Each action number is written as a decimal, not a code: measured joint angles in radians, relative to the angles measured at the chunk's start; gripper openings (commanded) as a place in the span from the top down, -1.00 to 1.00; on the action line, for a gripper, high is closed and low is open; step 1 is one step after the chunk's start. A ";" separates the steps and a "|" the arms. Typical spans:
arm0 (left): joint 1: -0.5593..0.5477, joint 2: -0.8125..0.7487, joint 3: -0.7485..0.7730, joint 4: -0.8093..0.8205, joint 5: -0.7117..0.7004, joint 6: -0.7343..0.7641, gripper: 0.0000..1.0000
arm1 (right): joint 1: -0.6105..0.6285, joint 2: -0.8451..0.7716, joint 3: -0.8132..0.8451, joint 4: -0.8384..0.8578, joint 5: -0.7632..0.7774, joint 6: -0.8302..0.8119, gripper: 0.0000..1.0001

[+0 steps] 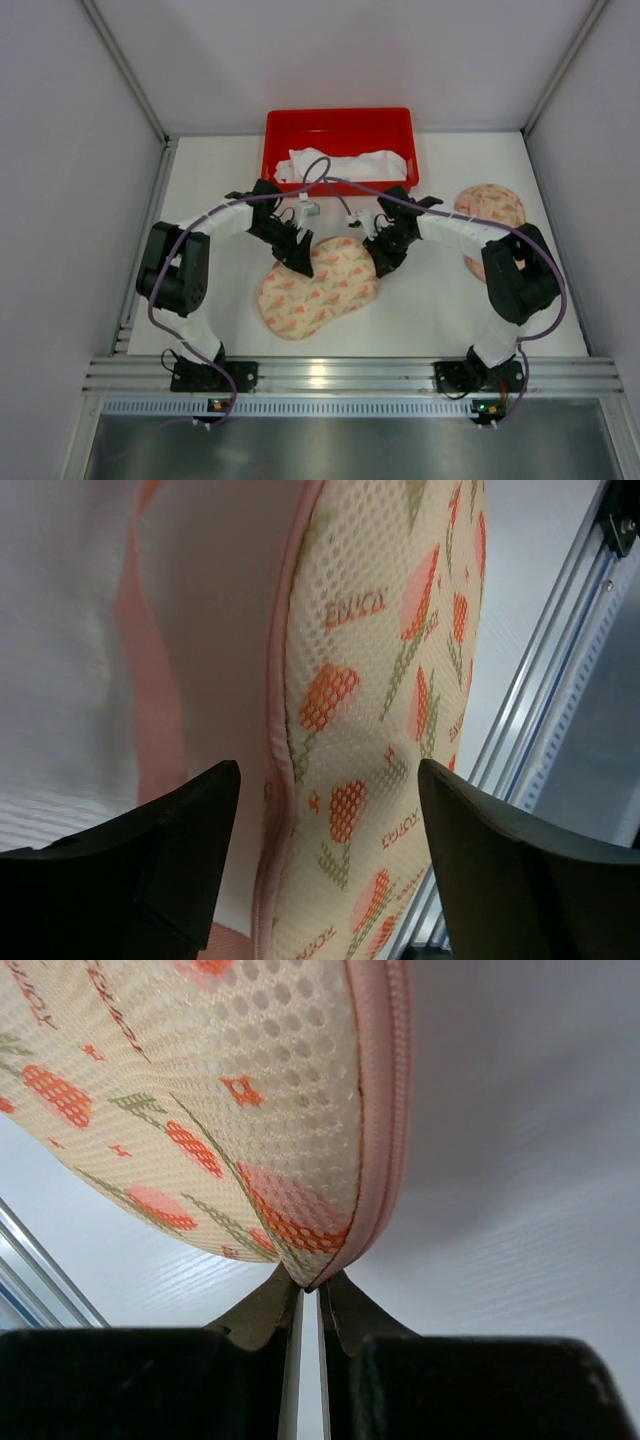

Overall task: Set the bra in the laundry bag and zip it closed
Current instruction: Adjust the laundry bag at the center of the board, then pick up the laundry bag at the center of the board.

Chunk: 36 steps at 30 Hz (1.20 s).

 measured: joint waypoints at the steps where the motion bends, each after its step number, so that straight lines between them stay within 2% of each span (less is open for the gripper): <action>1: 0.000 0.008 -0.018 -0.003 0.013 -0.005 -0.40 | 0.000 -0.011 0.000 0.005 0.009 0.000 0.85; 3: 0.001 0.019 -0.047 -0.009 0.034 -0.016 0.06 | 0.003 -0.034 0.000 0.017 0.019 -0.002 0.84; 5: 0.005 0.021 -0.066 -0.015 0.052 -0.029 0.43 | 0.007 -0.052 0.000 0.031 0.026 -0.002 0.71; 6: 0.005 0.020 -0.071 -0.021 0.061 -0.034 0.74 | 0.010 -0.061 0.000 0.038 0.032 0.000 0.64; 8: 0.005 0.018 -0.074 -0.026 0.071 -0.049 1.00 | 0.013 -0.074 0.000 0.050 0.047 0.008 0.25; 9: 0.006 0.012 -0.077 -0.026 0.076 -0.060 1.00 | 0.013 -0.083 0.000 0.058 0.057 0.016 0.12; 10: 0.008 0.004 -0.079 -0.027 0.077 -0.066 1.00 | 0.013 -0.090 0.000 0.064 0.068 0.024 -0.21; 11: 0.011 -0.013 -0.080 -0.028 0.076 -0.081 1.00 | 0.013 -0.097 0.000 0.069 0.081 0.037 -0.33; 12: 0.018 -0.034 -0.082 -0.030 0.076 -0.098 1.00 | 0.013 -0.104 0.000 0.075 0.092 0.045 -0.57; 15: 0.068 -0.127 -0.079 -0.034 0.071 -0.146 1.00 | 0.005 -0.131 0.000 0.080 0.113 0.079 -0.80; 19: 0.182 -0.227 0.019 -0.071 0.039 -0.206 1.00 | -0.032 -0.173 0.000 0.073 0.108 0.123 -0.83; 26: 0.446 -0.257 0.381 -0.076 -0.071 -0.286 1.00 | -0.122 -0.230 0.000 0.064 0.080 0.168 -0.86; 28: 0.502 -0.240 0.490 -0.077 -0.137 -0.288 1.00 | -0.129 -0.235 0.000 0.062 0.075 0.174 -0.89; 29: 0.515 -0.228 0.527 -0.079 -0.161 -0.288 1.00 | -0.130 -0.235 0.000 0.061 0.070 0.179 -0.99; 32: 0.544 -0.141 0.661 -0.074 -0.244 -0.285 1.00 | -0.134 -0.235 0.000 0.053 0.059 0.187 -0.99; 36: 0.556 0.031 0.761 -0.072 -0.294 -0.277 1.00 | -0.134 -0.235 0.000 0.041 0.051 0.198 -0.99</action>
